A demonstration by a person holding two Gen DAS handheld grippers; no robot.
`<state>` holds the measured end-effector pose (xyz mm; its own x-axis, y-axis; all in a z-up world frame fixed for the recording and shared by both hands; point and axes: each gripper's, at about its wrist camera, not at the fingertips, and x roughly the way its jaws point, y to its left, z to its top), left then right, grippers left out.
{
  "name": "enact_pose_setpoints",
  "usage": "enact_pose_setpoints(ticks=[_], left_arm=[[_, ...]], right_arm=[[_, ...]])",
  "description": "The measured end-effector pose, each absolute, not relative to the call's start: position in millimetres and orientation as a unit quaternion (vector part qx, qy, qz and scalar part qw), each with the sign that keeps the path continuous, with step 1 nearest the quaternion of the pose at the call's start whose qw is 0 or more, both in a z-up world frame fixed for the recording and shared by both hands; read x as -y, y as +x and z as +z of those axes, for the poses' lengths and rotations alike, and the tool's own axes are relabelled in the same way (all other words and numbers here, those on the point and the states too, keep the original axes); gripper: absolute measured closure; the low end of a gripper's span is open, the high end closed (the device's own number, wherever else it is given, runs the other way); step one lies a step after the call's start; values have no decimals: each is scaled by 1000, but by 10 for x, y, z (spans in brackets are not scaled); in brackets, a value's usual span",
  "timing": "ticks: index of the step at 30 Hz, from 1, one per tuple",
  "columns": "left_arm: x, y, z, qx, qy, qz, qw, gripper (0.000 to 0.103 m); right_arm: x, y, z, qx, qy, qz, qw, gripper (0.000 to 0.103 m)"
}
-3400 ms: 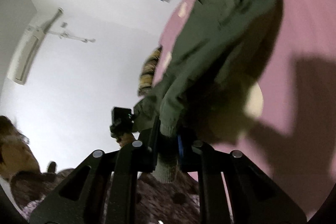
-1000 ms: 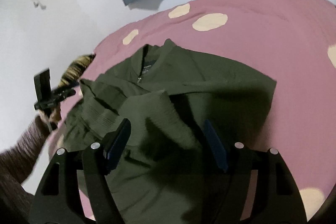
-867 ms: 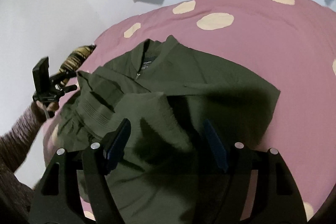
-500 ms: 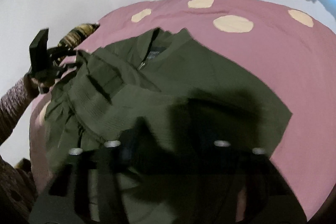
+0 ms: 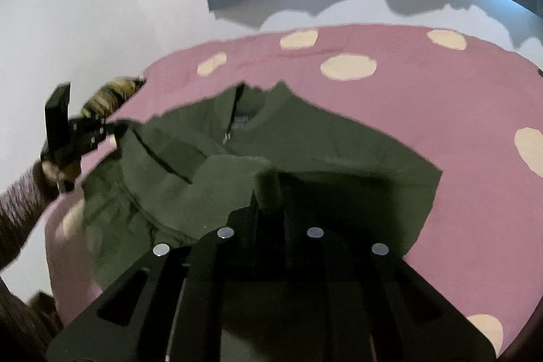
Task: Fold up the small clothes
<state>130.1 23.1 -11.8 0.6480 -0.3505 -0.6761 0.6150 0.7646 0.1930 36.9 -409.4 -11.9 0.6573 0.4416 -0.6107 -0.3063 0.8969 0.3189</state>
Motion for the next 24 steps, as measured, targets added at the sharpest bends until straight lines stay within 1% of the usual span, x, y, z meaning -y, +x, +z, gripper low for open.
enact_pose_setpoints(ticks=[5,8,15,19,24], left_arm=[[-186,1349,114,-292,196,-248,903,95],[-149,1505,262,-288,182,-232,911,95],[58,1981,364,-305,184,-186,916,95],[159,2327,241,-337,178,-162,910,95],[220,2589,-114,-378,183,-136,897,95]], right_arm=[[4196,422,115,-330,126,189,916,94],[4236,539,220,-319,135,177,921,94],[4286,977,363,-312,145,152,926,94],[4320,1309,279,-330,151,137,922,94],[4324,1639,-108,-377,158,117,905,94]])
